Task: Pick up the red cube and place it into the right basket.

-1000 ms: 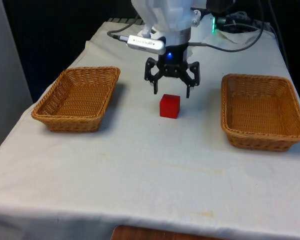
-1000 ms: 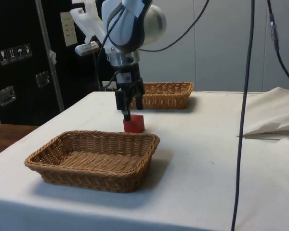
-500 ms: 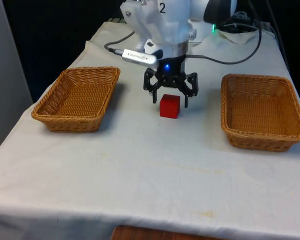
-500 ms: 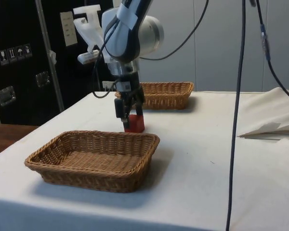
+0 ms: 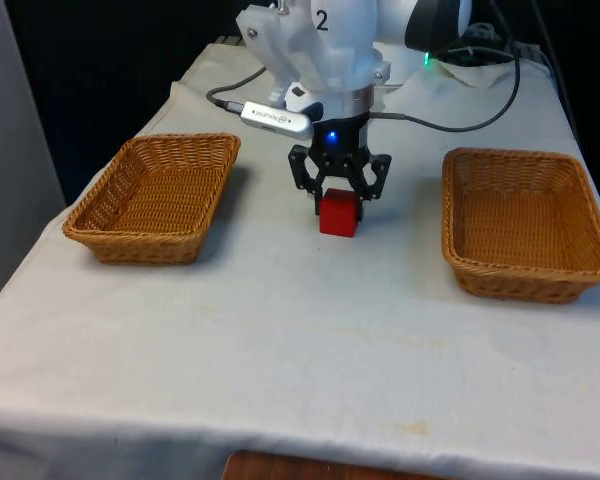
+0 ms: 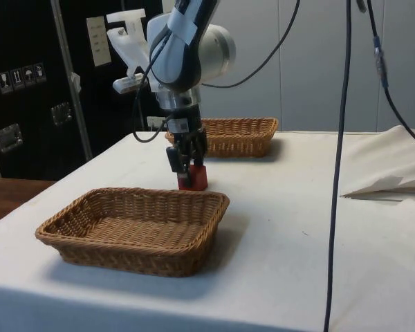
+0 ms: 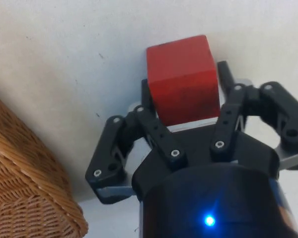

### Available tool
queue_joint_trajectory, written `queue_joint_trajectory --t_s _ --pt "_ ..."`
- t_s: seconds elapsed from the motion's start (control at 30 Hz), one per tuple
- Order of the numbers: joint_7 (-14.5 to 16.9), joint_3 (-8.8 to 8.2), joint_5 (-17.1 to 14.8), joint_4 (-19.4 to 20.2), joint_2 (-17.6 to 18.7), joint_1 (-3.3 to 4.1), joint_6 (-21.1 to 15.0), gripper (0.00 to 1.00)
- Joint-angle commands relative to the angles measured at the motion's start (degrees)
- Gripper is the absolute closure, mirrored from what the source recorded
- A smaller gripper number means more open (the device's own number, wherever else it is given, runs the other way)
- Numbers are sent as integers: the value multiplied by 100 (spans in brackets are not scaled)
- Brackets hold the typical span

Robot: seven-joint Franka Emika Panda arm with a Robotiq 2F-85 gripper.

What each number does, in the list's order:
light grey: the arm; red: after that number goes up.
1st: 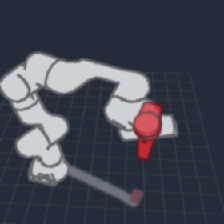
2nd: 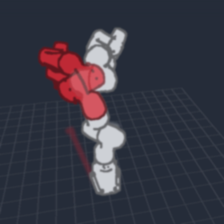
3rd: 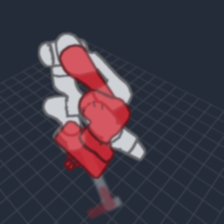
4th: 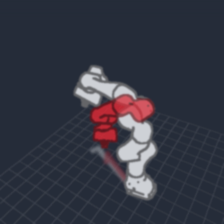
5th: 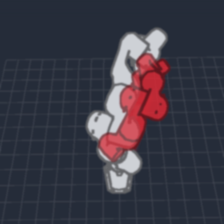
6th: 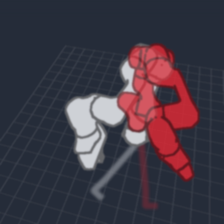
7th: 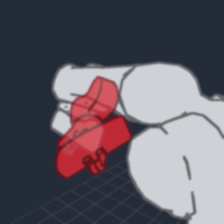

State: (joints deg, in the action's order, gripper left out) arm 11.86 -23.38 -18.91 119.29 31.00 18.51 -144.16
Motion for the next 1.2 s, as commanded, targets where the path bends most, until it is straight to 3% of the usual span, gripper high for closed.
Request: queue_joint_trajectory --t_s 0.0,0.07,0.37,0.57,0.6,0.63,0.83,0.87,0.9,1.07,1.1,1.17 --pt "11 17 -29 -6 6 -17 -17 76" --pt "6 17 -23 -6 11 -17 -11 98" --pt "-6 6 -17 0 0 -11 -6 97" --pt "-23 -149 115 97 -321 46 195 97" --pt "11 -86 40 34 -218 0 149 97" --pt "-29 -160 138 115 -367 46 218 97" --pt "-63 -229 315 246 -733 46 401 97" --pt "-11 -183 252 223 -705 6 378 97" --pt "-74 -241 344 258 -785 46 430 97" --pt "-120 -304 516 275 -1066 40 636 97" --pt "-46 -246 407 252 -997 6 596 97" --pt "-132 -327 579 275 -1140 40 699 97"
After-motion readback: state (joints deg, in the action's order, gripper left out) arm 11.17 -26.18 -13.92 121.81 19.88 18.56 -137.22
